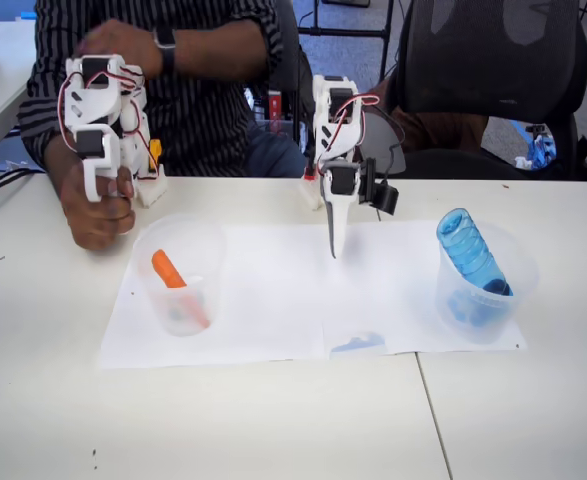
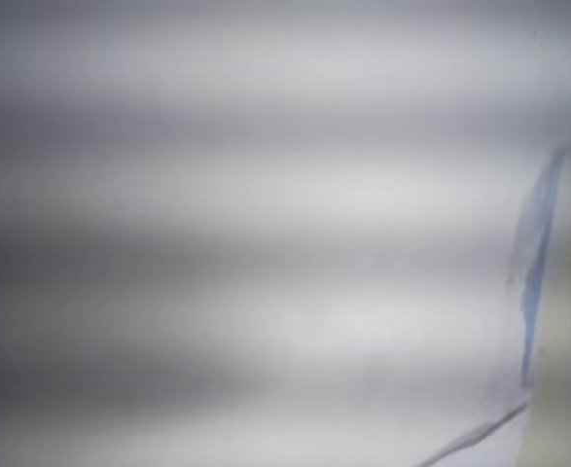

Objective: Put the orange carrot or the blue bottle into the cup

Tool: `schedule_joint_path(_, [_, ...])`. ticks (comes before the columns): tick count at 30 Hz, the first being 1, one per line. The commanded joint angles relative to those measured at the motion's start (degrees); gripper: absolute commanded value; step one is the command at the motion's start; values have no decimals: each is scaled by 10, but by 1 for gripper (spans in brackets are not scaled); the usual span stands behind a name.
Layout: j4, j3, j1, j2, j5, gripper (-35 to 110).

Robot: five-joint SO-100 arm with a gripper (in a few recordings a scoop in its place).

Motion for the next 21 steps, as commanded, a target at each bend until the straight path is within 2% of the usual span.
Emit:
schedule_joint_path(1, [-7,6,-31,19,-4,12])
schedule_joint_path(13, [-9,15,-37,20,-3,12])
schedule_joint_path(21, [-54,33,-34,20,-3,12])
